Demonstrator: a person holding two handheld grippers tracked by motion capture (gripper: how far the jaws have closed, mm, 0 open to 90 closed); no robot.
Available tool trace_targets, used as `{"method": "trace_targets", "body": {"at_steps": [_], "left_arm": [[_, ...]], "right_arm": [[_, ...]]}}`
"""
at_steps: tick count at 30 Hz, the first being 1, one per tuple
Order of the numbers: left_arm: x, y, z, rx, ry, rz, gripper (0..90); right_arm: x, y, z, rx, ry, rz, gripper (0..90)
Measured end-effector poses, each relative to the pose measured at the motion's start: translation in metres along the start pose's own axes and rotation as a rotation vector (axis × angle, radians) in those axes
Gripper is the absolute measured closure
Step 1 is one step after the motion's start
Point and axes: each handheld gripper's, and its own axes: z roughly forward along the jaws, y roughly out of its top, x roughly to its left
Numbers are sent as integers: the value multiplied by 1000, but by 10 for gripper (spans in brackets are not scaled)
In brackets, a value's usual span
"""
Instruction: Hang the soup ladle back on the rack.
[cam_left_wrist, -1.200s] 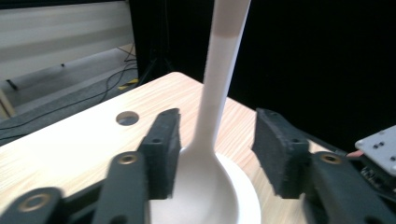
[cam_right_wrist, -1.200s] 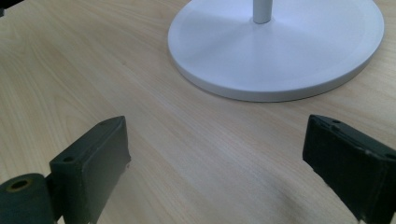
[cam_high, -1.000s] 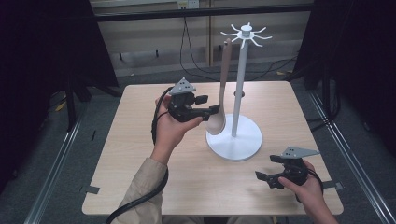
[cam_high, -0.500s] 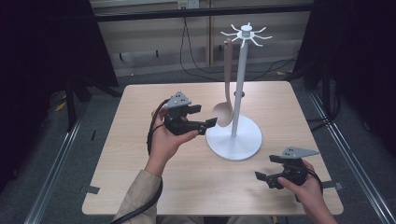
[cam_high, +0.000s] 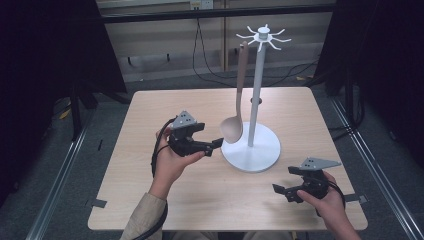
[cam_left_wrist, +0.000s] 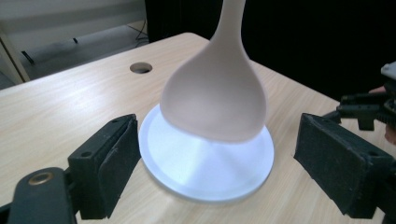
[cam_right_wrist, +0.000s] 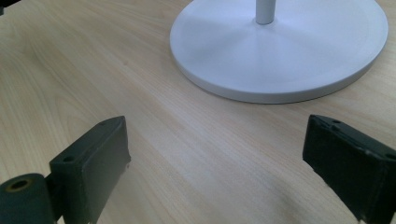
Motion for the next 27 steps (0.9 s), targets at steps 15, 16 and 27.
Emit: {"method": "trace_targets", "body": {"at_steps": [15, 16, 27], "left_arm": [[4, -26, -6, 17, 15, -9, 102], [5, -28, -6, 15, 14, -14, 102], [9, -48, -6, 34, 18, -12, 90]], "right_arm": [[0, -1, 1, 3, -3, -4, 69], [0, -1, 1, 1, -3, -1, 69], [1, 0, 1, 1, -2, -3, 69]]}}
